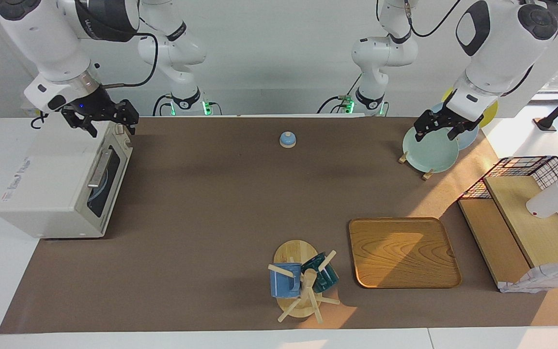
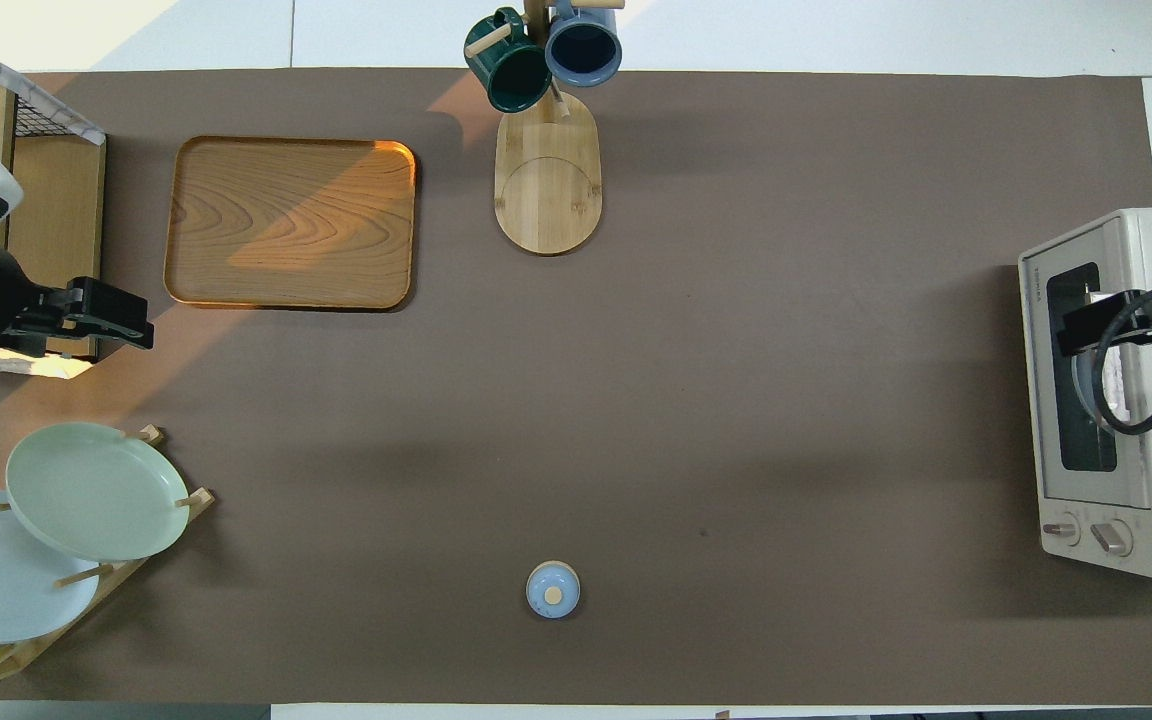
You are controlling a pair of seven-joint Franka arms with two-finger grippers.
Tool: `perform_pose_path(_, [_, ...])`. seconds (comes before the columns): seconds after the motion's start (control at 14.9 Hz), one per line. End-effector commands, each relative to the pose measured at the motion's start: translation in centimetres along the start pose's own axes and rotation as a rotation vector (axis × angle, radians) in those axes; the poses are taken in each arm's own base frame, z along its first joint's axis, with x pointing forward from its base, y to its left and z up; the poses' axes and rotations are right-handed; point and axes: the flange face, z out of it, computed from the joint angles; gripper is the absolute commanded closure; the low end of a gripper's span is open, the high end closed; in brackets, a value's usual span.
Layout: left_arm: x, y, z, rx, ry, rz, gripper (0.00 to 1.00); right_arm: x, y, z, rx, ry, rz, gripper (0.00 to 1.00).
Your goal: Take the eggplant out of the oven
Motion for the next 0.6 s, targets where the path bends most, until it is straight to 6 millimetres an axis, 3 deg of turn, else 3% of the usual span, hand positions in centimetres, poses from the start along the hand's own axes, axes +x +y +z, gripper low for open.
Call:
perform_pose_path(0.0, [-0.6,-0.4,-0.3,0.018,0.004,-0.012,0.00,0.1,0.2,-0.3,0.020,-0.006,0.013,0.00])
perform_pose_path(0.47, [-0.6,-0.4,-0.3,0.019,0.004,-0.012,0.00,-0.2,0.6,0.2,0.001,0.005,-0.042,0.00])
perform_pose_path(0.54, [-0.6,-0.4,-0.3,0.019,0.004,-0.012,0.00,-0.1,0.7,0.7,-0.004,0.013,-0.081,0.44])
